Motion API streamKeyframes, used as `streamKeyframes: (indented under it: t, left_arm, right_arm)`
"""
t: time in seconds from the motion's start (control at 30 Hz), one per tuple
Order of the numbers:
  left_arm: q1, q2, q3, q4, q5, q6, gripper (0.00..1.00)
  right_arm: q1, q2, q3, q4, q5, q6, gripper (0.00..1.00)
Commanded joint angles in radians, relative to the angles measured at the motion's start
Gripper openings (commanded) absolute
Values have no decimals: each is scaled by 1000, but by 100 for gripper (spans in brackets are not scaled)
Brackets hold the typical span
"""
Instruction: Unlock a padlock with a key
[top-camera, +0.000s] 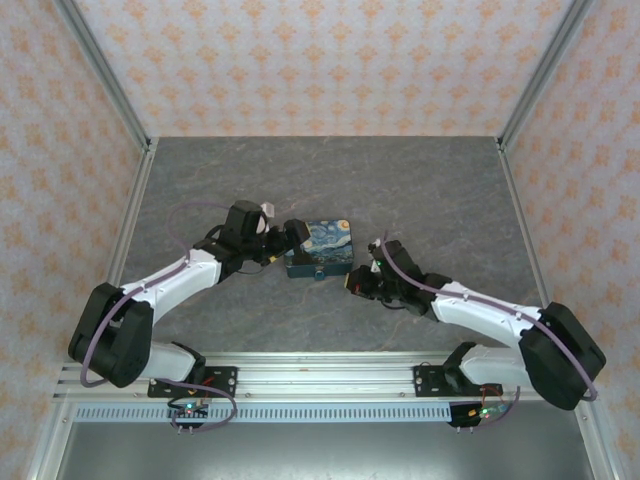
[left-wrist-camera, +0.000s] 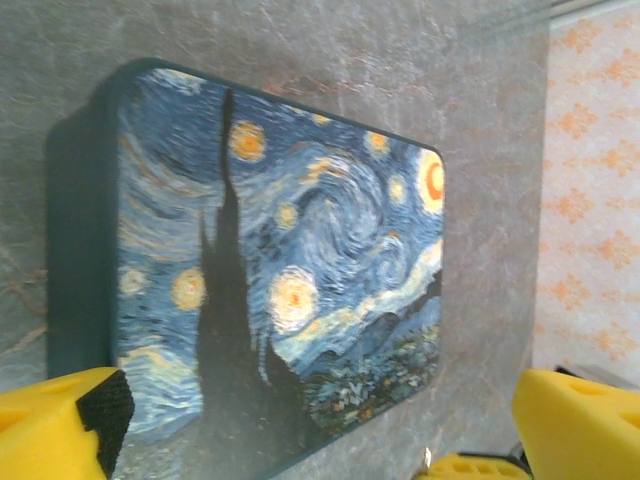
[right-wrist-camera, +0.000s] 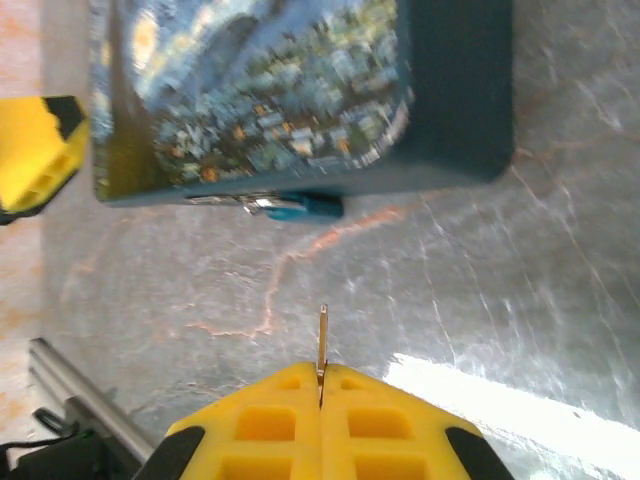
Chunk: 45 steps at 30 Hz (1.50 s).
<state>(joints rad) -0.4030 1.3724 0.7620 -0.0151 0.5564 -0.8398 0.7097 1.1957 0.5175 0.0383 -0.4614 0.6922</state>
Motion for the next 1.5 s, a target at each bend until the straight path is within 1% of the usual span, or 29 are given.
streamKeyframes:
  t: [0.0, 0.17, 0.33, 0.5, 0.57, 0.77, 1.0, 1.2, 1.47]
  left_arm:
    - [8, -1, 45, 86, 106, -24, 94]
    - [5, 47, 62, 195, 202, -83, 79]
    - [2, 72, 82, 219, 241, -93, 65]
    - [0, 85, 96, 215, 265, -80, 52]
    - [1, 92, 97, 218, 277, -81, 50]
    - [1, 83, 83, 228, 275, -89, 48]
    - [-19, 86, 67, 279, 274, -128, 38]
    - [-43, 74, 54, 297, 272, -142, 37]
    - [-48, 54, 17, 303, 261, -145, 37]
  right_arm:
    - [-57, 1, -16, 200, -224, -74, 0]
    - [-123, 108, 25, 369, -424, -50, 0]
    - [-148, 215, 120, 404, -571, -45, 0]
    - [-156, 267, 187, 419, -660, -40, 0]
    - [-157, 272, 200, 420, -664, -40, 0]
    - [-165, 288, 207, 457, -660, -15, 0]
    - [-165, 269, 202, 455, -648, -16, 0]
    - [-168, 258, 200, 452, -625, -15, 0]
    - [-180, 252, 196, 453, -602, -16, 0]
